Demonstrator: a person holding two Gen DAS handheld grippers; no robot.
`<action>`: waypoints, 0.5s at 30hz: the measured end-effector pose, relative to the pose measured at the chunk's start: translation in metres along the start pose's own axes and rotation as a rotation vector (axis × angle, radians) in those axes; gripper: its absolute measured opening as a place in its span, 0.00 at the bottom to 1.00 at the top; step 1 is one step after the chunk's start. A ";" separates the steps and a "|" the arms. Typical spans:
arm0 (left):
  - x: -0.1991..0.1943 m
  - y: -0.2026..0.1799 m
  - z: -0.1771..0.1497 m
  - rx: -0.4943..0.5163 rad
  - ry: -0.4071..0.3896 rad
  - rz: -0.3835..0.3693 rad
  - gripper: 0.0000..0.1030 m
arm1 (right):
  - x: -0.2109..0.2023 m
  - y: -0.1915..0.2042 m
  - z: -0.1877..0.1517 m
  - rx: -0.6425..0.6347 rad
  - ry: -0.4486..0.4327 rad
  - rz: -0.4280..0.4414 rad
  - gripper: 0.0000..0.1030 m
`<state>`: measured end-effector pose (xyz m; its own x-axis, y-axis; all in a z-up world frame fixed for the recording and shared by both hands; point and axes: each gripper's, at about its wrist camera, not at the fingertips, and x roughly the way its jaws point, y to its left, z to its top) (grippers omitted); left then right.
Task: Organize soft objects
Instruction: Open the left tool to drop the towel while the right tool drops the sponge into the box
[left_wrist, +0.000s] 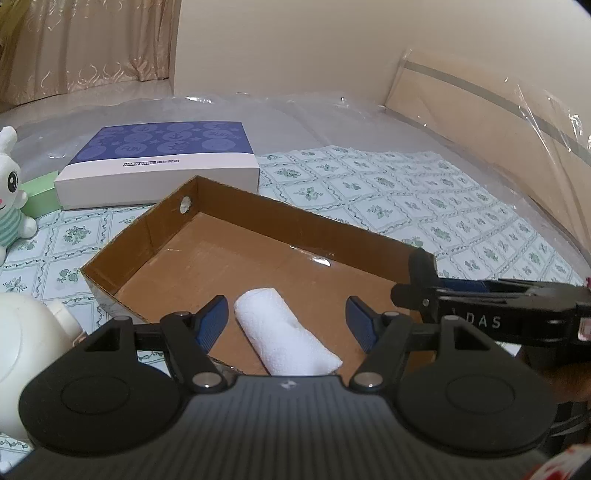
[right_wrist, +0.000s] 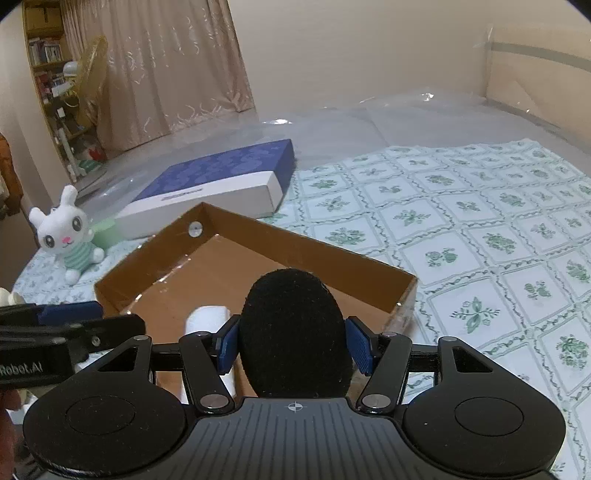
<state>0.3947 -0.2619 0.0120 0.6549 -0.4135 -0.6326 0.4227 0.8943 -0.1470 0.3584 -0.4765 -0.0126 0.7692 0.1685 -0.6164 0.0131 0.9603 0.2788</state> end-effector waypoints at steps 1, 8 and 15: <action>0.000 -0.001 -0.001 0.004 0.001 0.002 0.65 | 0.000 0.000 0.001 0.008 -0.001 0.012 0.58; -0.003 -0.003 -0.005 0.028 0.001 0.019 0.65 | -0.008 -0.007 0.007 0.085 -0.055 0.067 0.76; -0.013 -0.004 -0.013 0.030 0.003 0.011 0.65 | -0.029 -0.001 0.007 0.054 -0.085 0.031 0.76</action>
<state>0.3764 -0.2584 0.0114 0.6577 -0.4036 -0.6360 0.4347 0.8929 -0.1171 0.3406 -0.4840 0.0098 0.8210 0.1765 -0.5429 0.0211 0.9410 0.3377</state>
